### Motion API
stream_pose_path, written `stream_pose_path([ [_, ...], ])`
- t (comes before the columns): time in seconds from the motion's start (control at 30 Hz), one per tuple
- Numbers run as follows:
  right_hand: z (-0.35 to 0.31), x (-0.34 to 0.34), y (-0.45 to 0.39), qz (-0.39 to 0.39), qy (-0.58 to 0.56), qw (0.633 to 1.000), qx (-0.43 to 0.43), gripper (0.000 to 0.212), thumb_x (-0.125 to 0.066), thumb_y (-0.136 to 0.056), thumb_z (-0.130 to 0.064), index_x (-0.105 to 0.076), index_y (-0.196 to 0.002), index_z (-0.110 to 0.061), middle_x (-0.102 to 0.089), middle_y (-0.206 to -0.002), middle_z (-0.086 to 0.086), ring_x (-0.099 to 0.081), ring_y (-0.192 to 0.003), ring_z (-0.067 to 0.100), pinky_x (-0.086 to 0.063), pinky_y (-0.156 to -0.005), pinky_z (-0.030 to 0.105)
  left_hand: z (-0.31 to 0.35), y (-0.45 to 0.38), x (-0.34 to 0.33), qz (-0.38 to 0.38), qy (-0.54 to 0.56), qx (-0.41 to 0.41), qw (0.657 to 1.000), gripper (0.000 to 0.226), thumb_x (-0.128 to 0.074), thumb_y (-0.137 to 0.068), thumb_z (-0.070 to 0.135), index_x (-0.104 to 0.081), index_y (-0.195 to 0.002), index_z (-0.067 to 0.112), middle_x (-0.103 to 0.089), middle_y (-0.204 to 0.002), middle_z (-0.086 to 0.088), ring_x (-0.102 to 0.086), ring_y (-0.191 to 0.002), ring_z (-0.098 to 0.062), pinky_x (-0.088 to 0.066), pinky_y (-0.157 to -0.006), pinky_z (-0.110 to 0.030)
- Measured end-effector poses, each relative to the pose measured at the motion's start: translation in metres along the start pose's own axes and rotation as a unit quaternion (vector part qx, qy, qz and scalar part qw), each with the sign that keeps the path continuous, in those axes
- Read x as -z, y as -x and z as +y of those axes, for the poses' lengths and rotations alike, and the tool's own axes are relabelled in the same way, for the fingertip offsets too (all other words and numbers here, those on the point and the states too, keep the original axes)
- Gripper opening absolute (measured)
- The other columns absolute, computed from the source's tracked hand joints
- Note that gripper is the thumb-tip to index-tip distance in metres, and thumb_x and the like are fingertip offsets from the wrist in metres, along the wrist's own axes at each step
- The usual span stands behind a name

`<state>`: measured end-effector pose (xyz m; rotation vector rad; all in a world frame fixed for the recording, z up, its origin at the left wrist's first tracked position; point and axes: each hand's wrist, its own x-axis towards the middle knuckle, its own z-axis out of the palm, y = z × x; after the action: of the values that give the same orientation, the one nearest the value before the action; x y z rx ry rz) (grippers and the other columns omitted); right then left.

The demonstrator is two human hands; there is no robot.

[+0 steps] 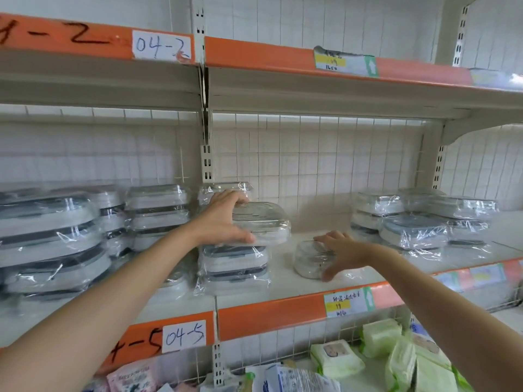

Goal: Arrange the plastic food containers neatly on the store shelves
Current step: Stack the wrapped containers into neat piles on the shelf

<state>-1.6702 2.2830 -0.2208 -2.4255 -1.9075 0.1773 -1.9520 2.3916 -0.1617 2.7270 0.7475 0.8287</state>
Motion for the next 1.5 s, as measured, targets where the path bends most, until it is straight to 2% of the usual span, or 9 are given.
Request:
stream_pose_path([
  [0.13, -0.011, 0.006, -0.002, 0.096, 0.002, 0.995, -0.036, 0.097, -0.075, -0.066, -0.058, -0.028, -0.141, -0.019, -0.027, -0.134, 0.007, -0.024, -0.127, 0.029, -0.030, -0.106, 0.042, -0.004, 0.012, 0.011, 0.023, 0.014, 0.013, 1.000, 0.076, -0.082, -0.069, 0.034, -0.041, -0.132, 0.021, -0.035, -0.123, 0.011, -0.030, -0.116, -0.005, -0.027, -0.098, -0.023],
  [0.27, -0.040, 0.035, -0.002, 0.218, -0.122, 0.968, -0.031, 0.093, -0.069, -0.069, -0.062, -0.032, -0.139, -0.013, -0.040, -0.132, 0.015, -0.042, -0.121, 0.032, -0.038, -0.102, 0.042, -0.016, 0.027, 0.029, 0.057, 0.043, 0.041, 0.997, 0.068, -0.081, -0.070, 0.035, -0.045, -0.126, 0.023, -0.039, -0.122, 0.011, -0.036, -0.115, -0.006, -0.030, -0.093, -0.024],
  [0.37, -0.078, 0.059, 0.001, 0.216, -0.238, 0.945, 0.050, 0.087, -0.068, -0.067, -0.064, -0.039, -0.132, -0.013, -0.054, -0.119, 0.008, -0.060, -0.099, 0.023, -0.053, -0.080, 0.033, -0.034, 0.044, 0.046, 0.074, 0.038, 0.067, 0.994, 0.060, -0.081, -0.070, 0.034, -0.046, -0.118, 0.025, -0.043, -0.121, 0.011, -0.039, -0.115, -0.008, -0.031, -0.089, -0.024],
  [0.53, -0.148, 0.071, 0.007, 0.197, -0.291, 0.921, 0.170, 0.074, -0.063, -0.059, -0.064, -0.042, -0.117, -0.022, -0.060, -0.097, -0.007, -0.064, -0.079, 0.007, -0.048, -0.058, 0.014, -0.072, 0.082, 0.073, 0.043, 0.030, 0.115, 0.992, 0.058, -0.080, -0.072, 0.035, -0.045, -0.118, 0.028, -0.042, -0.127, 0.010, -0.039, -0.118, -0.007, -0.032, -0.092, -0.026],
  [0.77, -0.211, 0.070, -0.009, 0.160, -0.209, 0.941, 0.214, 0.069, -0.068, -0.070, -0.057, -0.042, -0.122, -0.021, -0.060, -0.111, 0.004, -0.063, -0.092, 0.018, -0.054, -0.082, 0.030, -0.101, 0.109, 0.064, -0.082, -0.042, 0.149, 0.985, 0.072, -0.074, -0.078, 0.036, -0.037, -0.138, 0.020, -0.037, -0.144, 0.001, -0.037, -0.129, -0.014, -0.033, -0.106, -0.029],
  [0.9, -0.234, 0.061, -0.020, 0.150, -0.137, 0.955, 0.218, 0.072, -0.069, -0.070, -0.059, -0.042, -0.123, -0.019, -0.053, -0.117, -0.001, -0.054, -0.103, 0.017, -0.046, -0.086, 0.027, -0.104, 0.118, 0.057, -0.019, -0.100, 0.117, 0.988, 0.069, -0.067, -0.085, 0.026, -0.028, -0.141, 0.015, -0.032, -0.145, -0.002, -0.036, -0.130, -0.016, -0.032, -0.105, -0.028],
  [1.13, -0.283, 0.052, -0.040, 0.139, -0.079, 0.960, 0.229, 0.069, -0.071, -0.069, -0.061, -0.043, -0.121, -0.025, -0.047, -0.117, 0.000, -0.048, -0.106, 0.019, -0.041, -0.088, 0.031, -0.096, 0.137, 0.087, 0.228, -0.065, 0.051, 0.970, 0.041, -0.056, -0.076, -0.007, -0.035, -0.102, 0.019, -0.031, -0.110, 0.004, -0.035, -0.107, -0.008, -0.031, -0.091, -0.018],
  [1.33, -0.294, 0.041, -0.045, 0.081, -0.052, 0.967, 0.237, 0.068, -0.057, -0.084, -0.057, -0.039, -0.138, -0.020, -0.044, -0.138, 0.003, -0.043, -0.123, 0.020, -0.032, -0.099, 0.028, -0.091, 0.140, 0.090, 0.183, -0.064, 0.040, 0.980, 0.031, -0.056, -0.082, 0.000, -0.044, -0.104, 0.017, -0.037, -0.111, 0.005, -0.033, -0.111, -0.007, -0.028, -0.094, -0.019],
  [1.5, -0.255, 0.061, -0.021, 0.157, -0.079, 0.953, 0.246, 0.041, -0.046, -0.095, -0.042, -0.055, -0.128, -0.019, -0.050, -0.132, -0.005, -0.046, -0.120, 0.012, -0.027, -0.097, 0.020, -0.073, 0.123, 0.074, 0.161, -0.062, 0.018, 0.985, 0.021, -0.056, -0.086, 0.007, -0.054, -0.106, 0.014, -0.043, -0.111, 0.006, -0.034, -0.108, -0.004, -0.025, -0.092, -0.017],
])
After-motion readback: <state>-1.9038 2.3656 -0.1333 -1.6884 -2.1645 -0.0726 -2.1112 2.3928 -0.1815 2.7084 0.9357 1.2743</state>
